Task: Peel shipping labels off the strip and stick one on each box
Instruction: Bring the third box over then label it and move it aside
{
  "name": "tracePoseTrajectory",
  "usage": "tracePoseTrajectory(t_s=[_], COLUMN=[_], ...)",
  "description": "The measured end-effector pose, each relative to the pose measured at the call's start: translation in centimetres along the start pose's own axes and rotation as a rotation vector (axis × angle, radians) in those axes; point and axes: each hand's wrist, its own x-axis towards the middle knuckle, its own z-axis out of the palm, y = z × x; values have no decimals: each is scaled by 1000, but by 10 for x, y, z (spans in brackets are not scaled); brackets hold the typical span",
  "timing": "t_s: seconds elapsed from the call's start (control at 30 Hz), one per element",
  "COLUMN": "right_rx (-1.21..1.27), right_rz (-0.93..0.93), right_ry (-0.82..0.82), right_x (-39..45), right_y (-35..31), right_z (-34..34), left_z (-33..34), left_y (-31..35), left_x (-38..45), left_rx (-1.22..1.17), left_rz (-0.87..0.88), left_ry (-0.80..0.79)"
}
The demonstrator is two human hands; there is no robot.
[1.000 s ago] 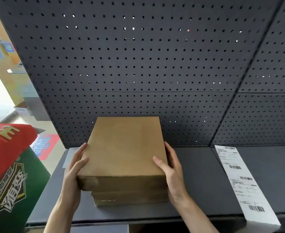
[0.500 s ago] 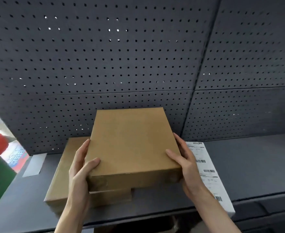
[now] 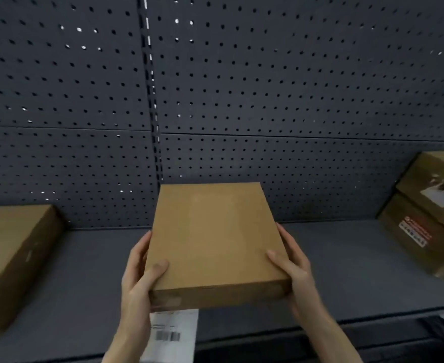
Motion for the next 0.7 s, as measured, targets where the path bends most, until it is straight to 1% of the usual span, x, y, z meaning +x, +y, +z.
tracePoseTrajectory(t_s=[0.13,0.27,0.47,0.7], right_rx=[7,15,4,-3], right_rz=[49,81,73,86], right_ry=[9,-7,-15,-21], right_x=[23,41,59,69], right_y=[-1,2,11,21], right_z=[-82,-139,-190,-217], left_z=[74,127,167,187], left_y=[-38,-64,-99,-123], left_x=[-18,-24,-27,-33], left_rx=[9,56,58,90], left_rz=[-14,4,1,-20], left_ry=[10,-6,-7,34])
